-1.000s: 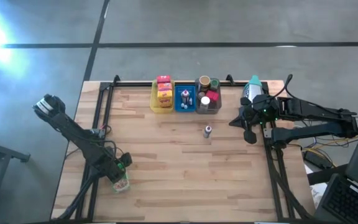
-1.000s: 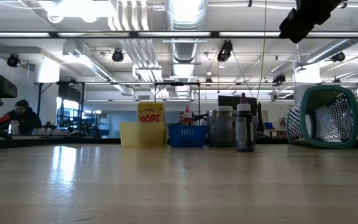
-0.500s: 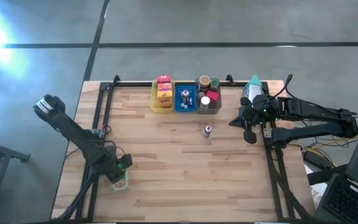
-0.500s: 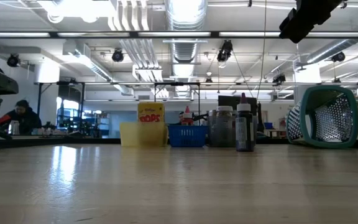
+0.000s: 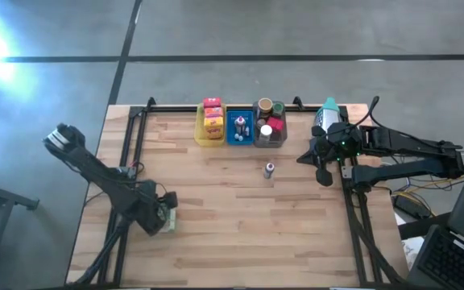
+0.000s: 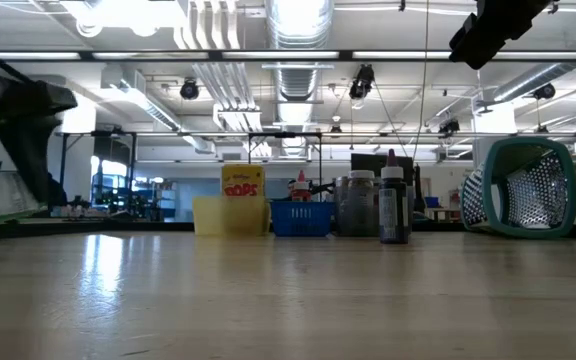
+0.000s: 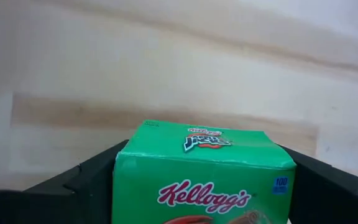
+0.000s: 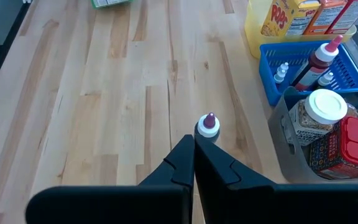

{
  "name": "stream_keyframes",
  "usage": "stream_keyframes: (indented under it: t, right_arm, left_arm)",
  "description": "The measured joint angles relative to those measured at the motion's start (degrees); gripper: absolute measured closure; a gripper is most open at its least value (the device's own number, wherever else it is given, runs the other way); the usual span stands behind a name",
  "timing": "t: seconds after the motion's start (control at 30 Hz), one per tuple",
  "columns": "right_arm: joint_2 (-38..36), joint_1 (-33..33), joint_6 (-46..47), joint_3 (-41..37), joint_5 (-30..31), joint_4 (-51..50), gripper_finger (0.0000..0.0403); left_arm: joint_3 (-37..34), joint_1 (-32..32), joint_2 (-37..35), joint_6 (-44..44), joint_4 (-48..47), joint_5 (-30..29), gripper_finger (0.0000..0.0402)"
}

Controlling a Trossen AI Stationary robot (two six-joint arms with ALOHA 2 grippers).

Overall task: Pick & Place Kitchen Items
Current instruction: Put the green cereal box into the yellow bin

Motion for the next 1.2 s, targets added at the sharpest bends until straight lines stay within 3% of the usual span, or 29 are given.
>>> stream_keyframes:
  t: [0.13, 0.47, 0.93, 1.2]
  right_arm:
    - [0.02, 0.0, 0.0, 0.0, -0.01, 0.01, 0.0394]
    - [0.02, 0.0, 0.0, 0.0, 0.0, 0.02, 0.0394]
    - [0.02, 0.0, 0.0, 0.0, 0.0, 0.02, 0.0394]
    - [0.02, 0.02, 0.0, 0.0, 0.0, 0.0, 0.0394]
  left_arm:
    - [4.08, 3.09, 3.97, 5.12, -4.27, -3.89, 0.0048]
    - [15.12, 13.32, 14.99, 20.27, -7.41, -20.37, 0.0048]
    - [32.73, 26.63, 27.07, 42.43, -7.0, -50.07, 0.0048]
    - [39.01, 32.97, 33.68, 46.87, -6.15, -65.28, 0.0048]
